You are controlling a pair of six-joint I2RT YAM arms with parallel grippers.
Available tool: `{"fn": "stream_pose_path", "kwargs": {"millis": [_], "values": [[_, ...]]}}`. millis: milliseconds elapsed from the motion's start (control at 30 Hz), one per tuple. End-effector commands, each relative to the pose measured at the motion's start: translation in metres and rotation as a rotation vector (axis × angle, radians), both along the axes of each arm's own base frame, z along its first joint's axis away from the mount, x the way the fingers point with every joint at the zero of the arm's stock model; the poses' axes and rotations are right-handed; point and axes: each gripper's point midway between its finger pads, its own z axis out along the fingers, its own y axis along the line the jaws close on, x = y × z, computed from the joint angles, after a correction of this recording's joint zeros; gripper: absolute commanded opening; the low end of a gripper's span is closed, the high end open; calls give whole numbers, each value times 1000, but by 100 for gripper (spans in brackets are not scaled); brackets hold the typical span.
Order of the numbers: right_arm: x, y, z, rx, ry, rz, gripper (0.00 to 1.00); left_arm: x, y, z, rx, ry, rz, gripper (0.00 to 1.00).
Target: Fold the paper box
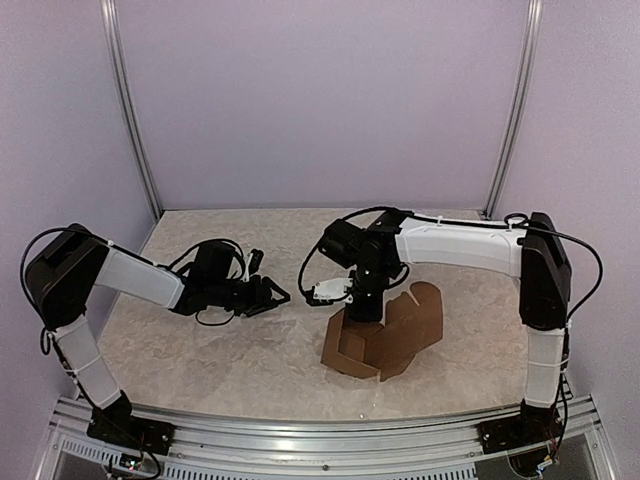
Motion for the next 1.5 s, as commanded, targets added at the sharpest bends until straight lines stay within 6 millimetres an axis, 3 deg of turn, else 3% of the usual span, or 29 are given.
{"fn": "stream_pose_path", "kwargs": {"millis": [0, 100, 200, 467, 833, 1300, 1400, 1467], "values": [[-14, -17, -26, -201, -20, 66, 8, 1, -1, 0, 16, -13, -10, 49], [-18, -18, -44, -232, 17, 65, 16, 1, 1, 2, 29, -23, -7, 49], [-23, -17, -49, -216, 56, 65, 20, 1, 1, 4, 25, -26, -8, 49], [-29, -12, -47, -128, 129, 32, 18, -2, 0, -3, 11, -9, -16, 49], [-23, 18, -40, 62, 107, 45, 24, -8, -5, -13, -19, 19, -26, 48], [-26, 11, -59, 64, 95, 52, 1, -14, -6, -21, -29, 48, -25, 48], [-21, 12, -44, 96, 44, 54, 0, -22, -13, -22, -43, 60, -40, 48], [-11, 16, -21, 140, -28, 53, 0, -29, -20, -23, -53, 66, -58, 48]]}}
